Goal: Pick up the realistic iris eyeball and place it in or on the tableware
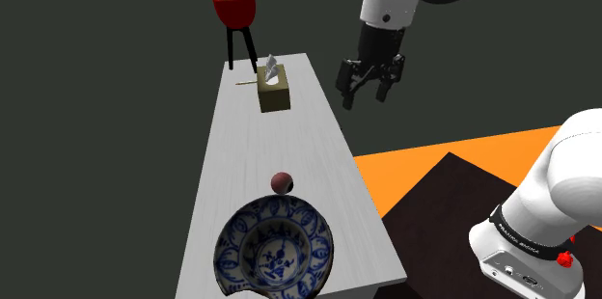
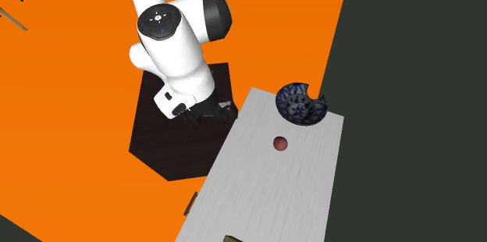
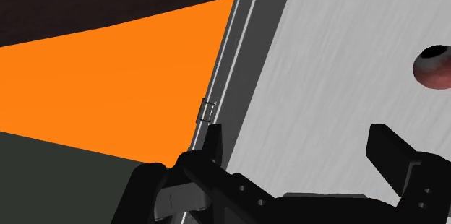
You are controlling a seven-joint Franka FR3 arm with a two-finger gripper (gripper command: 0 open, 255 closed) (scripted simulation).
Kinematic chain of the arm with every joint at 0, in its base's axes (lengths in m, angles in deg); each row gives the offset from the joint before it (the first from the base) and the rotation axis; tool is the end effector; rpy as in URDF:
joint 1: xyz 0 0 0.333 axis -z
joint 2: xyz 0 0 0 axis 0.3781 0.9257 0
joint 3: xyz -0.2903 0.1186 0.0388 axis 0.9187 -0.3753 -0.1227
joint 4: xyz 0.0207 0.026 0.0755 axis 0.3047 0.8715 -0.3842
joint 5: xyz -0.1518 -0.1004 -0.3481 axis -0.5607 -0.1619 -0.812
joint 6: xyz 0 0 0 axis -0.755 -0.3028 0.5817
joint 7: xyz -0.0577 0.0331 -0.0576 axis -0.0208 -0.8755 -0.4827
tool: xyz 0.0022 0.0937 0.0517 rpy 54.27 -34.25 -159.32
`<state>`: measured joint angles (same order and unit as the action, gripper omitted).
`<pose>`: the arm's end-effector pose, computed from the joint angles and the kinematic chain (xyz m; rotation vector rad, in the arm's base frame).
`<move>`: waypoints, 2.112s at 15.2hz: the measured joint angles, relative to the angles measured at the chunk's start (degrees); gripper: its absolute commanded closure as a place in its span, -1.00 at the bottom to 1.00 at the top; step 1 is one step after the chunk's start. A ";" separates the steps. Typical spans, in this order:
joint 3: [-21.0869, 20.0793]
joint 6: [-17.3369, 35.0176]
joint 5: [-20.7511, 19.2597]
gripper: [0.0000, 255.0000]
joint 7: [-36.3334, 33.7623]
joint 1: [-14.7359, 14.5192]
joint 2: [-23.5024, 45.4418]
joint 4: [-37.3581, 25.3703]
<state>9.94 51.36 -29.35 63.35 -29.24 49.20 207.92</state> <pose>0.3515 0.1561 0.5148 -2.9930 0.2990 -0.0040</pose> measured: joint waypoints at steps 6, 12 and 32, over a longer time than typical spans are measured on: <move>-6.80 6.36 1.98 -1.00 -6.80 -1.92 9.05 -3.04; -13.20 11.88 0.94 -1.00 -14.38 -3.11 19.79 -8.53; -17.83 21.33 -3.99 1.00 -21.96 -4.51 32.87 -11.66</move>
<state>-7.89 72.70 -33.34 41.39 -33.76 82.07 196.26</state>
